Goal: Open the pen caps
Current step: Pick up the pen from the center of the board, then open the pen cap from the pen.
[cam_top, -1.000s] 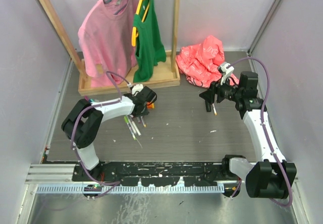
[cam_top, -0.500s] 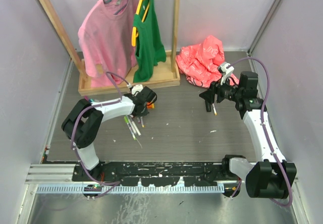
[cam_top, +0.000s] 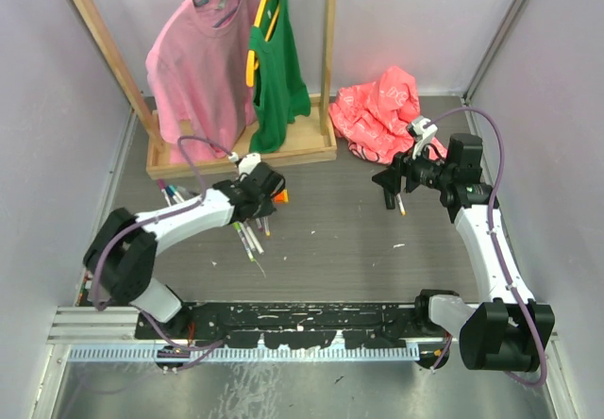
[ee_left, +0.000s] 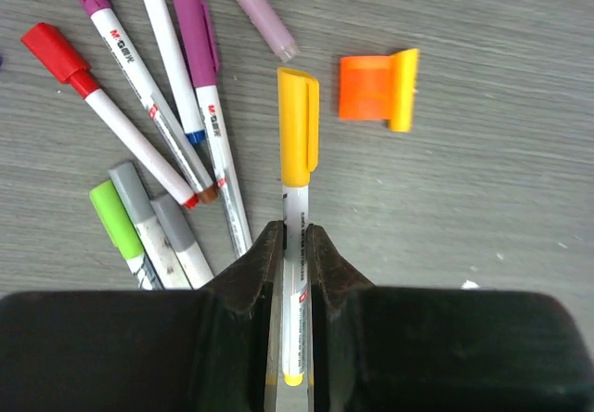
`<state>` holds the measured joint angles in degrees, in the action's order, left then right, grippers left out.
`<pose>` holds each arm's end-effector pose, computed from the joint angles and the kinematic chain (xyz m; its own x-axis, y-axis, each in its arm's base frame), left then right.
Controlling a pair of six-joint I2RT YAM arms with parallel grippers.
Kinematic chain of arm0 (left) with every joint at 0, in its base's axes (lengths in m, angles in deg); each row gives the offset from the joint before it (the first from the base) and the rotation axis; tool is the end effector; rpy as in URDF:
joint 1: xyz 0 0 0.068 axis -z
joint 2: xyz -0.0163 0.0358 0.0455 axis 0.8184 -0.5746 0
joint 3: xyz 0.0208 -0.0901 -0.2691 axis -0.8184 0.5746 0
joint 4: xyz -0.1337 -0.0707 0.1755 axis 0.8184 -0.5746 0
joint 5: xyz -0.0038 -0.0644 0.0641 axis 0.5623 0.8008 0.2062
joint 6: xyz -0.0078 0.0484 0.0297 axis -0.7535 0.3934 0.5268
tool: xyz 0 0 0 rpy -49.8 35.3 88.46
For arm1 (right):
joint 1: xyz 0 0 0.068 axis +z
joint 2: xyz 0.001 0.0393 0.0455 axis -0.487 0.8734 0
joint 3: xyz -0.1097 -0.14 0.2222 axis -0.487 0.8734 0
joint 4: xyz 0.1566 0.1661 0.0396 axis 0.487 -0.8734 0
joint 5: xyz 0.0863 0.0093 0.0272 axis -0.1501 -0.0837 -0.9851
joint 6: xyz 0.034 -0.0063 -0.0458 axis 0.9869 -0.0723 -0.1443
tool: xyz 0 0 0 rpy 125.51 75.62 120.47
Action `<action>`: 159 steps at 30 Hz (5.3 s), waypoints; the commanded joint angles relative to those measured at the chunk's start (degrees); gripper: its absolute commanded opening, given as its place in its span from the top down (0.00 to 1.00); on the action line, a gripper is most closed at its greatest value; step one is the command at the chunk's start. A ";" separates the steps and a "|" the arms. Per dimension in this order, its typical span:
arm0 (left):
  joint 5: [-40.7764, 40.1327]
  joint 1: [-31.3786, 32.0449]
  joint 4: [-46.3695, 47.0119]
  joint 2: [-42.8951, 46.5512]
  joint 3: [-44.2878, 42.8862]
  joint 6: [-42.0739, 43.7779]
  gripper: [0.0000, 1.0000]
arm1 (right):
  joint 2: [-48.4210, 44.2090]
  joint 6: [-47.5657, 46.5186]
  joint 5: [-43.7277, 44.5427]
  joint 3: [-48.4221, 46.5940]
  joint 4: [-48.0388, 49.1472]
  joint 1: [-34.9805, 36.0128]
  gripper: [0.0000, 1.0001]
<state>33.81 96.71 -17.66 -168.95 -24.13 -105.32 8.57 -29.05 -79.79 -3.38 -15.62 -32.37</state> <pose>0.2307 -0.1843 0.2267 -0.7779 -0.2245 -0.5870 -0.1785 0.9745 -0.1361 0.2002 0.0183 0.3254 -0.3784 -0.1193 -0.9179 -0.6800 0.7086 0.1882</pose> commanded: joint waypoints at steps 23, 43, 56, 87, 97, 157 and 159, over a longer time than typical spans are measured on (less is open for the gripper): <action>20.42 4.96 71.06 26.69 26.68 6.03 1.00 | -0.05 25.84 -26.91 12.42 34.39 4.40 0.27; 11.77 15.32 96.87 8.19 20.33 15.29 1.00 | 1.07 34.95 -23.41 15.98 44.17 12.90 0.23; 11.56 17.45 99.63 4.90 18.32 15.55 1.00 | 1.50 32.27 -20.83 15.57 41.89 14.77 0.43; 3.04 15.54 42.14 22.45 6.37 11.61 0.23 | 0.56 16.11 -17.94 9.77 24.37 15.12 0.99; 1.77 15.65 35.55 17.44 -1.36 9.93 0.34 | 0.85 14.67 -17.49 9.42 23.20 15.08 0.99; 9.17 15.65 49.41 10.21 -1.64 7.82 1.00 | 2.86 22.87 -21.34 9.60 28.95 14.47 0.50; 9.20 15.59 51.31 10.67 -0.33 7.95 1.00 | 2.83 22.96 -21.26 9.60 29.05 14.45 0.51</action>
<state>41.85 112.49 24.93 -161.21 -26.71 -97.91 11.28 -9.68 -98.61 7.43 7.99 -17.44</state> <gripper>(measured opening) 0.075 0.496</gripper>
